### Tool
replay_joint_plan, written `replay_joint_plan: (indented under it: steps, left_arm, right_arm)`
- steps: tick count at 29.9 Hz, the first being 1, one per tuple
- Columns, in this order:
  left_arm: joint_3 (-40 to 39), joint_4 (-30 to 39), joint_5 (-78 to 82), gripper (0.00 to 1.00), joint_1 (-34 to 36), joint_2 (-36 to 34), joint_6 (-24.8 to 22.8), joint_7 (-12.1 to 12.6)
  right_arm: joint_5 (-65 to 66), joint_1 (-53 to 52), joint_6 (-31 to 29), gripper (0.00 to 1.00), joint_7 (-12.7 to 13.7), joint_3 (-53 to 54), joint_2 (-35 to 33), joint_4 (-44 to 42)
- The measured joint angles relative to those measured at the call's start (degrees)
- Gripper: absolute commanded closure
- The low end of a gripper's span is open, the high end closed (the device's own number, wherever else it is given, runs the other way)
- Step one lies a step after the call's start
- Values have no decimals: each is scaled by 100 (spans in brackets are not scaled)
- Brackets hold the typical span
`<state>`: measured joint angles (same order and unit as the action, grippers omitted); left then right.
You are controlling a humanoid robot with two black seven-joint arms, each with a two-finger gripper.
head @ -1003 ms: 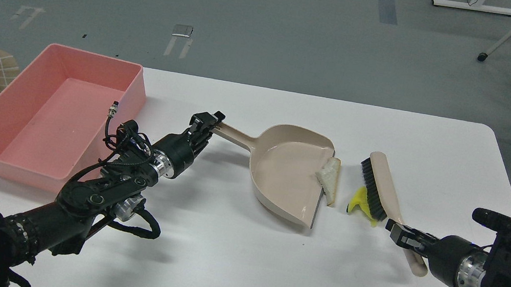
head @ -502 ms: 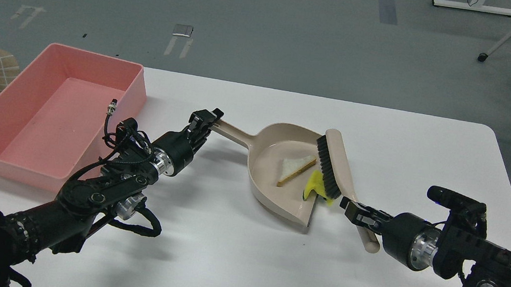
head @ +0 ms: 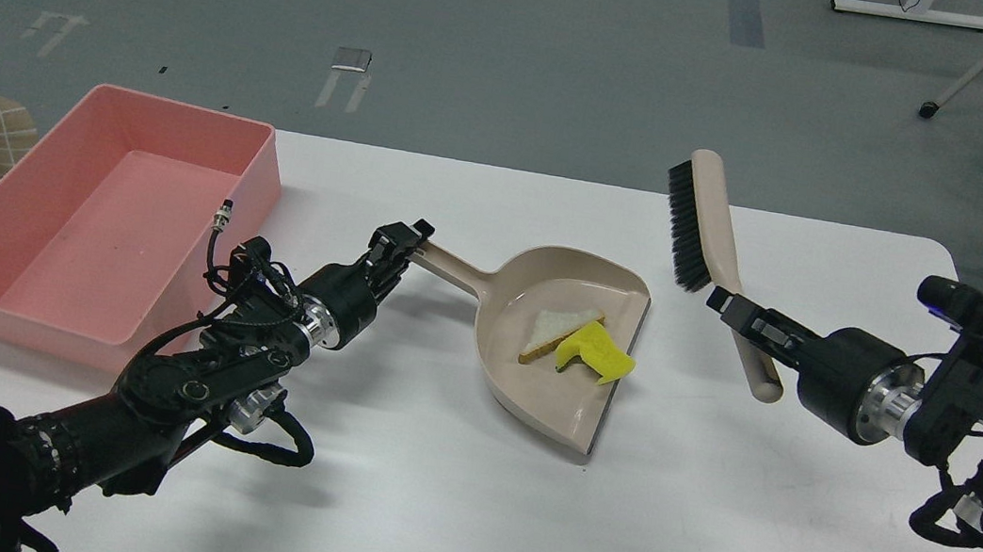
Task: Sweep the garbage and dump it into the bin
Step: 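Sweep the yellow sponge and white item into the dustpan with the brush, then lift the dustpan with the left gripper over the pink bin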
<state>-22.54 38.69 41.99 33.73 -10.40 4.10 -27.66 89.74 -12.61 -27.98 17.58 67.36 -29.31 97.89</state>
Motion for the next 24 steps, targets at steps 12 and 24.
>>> replay_joint_plan:
  steps: [12,24]
  left_arm:
    - [-139,267,-495,100,94,-74,-20,-29]
    - [-951,625,-1113,100,157,-102,-256,-34]
  right_arm:
    - [-78,1068,-1,100,-79,799,-679,-181]
    - [-71,1702,-2,100,-219,1391,-813,-287]
